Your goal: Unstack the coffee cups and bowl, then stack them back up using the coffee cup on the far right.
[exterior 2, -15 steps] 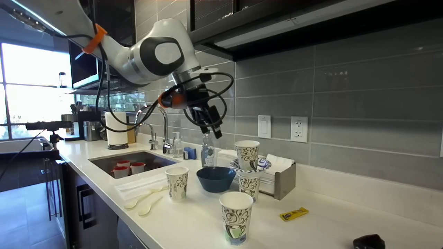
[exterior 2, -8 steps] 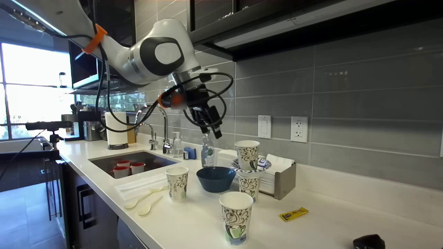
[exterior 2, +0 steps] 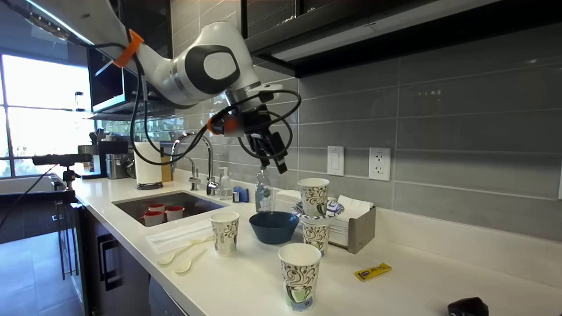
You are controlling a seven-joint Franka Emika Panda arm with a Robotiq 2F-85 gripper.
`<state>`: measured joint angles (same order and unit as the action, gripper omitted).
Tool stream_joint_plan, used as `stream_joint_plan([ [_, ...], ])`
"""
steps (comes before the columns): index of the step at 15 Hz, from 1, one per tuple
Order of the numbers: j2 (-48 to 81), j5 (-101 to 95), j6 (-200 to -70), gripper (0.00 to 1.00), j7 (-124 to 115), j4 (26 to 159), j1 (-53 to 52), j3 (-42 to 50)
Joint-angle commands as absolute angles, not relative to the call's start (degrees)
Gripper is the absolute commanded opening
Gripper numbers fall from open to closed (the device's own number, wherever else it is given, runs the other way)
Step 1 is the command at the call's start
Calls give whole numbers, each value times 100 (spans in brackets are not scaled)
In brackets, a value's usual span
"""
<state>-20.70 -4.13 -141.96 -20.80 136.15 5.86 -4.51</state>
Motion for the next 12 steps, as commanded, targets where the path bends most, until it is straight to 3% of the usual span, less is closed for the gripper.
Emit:
stream_joint_plan([
  [1,-1455,-572,-14133,100,-2318,12986,703,-495],
  [12,-572,-1220,-13950,100,-3016,12130,837,-94],
])
